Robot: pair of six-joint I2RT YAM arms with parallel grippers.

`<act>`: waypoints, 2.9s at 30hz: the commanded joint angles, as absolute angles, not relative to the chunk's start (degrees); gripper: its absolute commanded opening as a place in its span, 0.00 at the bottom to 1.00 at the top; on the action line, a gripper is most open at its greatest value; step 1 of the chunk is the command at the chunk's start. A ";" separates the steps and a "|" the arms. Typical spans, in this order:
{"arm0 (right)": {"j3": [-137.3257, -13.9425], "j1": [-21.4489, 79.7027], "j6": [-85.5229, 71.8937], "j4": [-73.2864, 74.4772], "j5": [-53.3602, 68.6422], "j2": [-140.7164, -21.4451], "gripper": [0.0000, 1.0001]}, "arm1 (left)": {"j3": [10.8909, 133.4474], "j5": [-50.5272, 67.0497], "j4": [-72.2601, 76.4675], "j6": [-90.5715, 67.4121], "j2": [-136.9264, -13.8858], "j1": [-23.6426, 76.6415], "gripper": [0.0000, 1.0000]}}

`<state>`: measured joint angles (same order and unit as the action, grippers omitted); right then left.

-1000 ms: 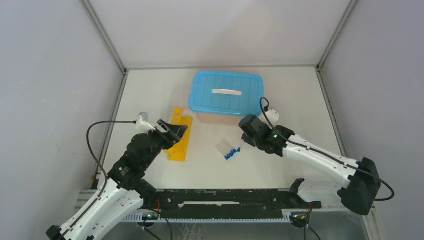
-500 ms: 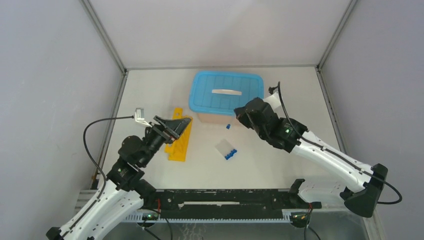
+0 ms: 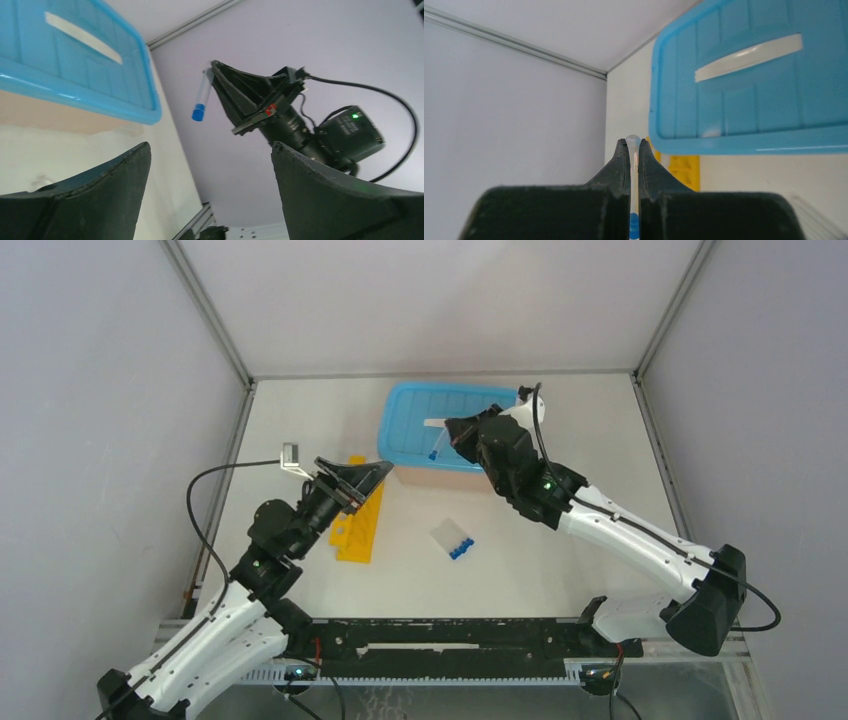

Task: Organize the chemistry lab equipment
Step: Pick up the test tube at the center of the board.

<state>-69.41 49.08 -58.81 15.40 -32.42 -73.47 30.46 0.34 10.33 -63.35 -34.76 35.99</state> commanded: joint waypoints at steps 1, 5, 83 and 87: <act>-69.39 48.07 -56.29 2.64 -31.11 -74.31 0.00 | 28.98 0.16 21.05 -70.58 -36.10 36.29 0.93; -68.28 47.43 -56.58 -1.91 -28.94 -75.69 0.00 | 30.27 0.32 22.98 -71.63 -39.53 36.30 0.90; -49.04 35.16 -65.77 -45.60 -1.89 -81.14 0.00 | 40.72 -7.86 43.68 -85.13 -67.85 40.82 0.53; -48.47 34.92 -66.01 -45.79 -2.06 -80.96 0.00 | 40.76 -8.21 43.68 -85.27 -68.22 41.04 0.44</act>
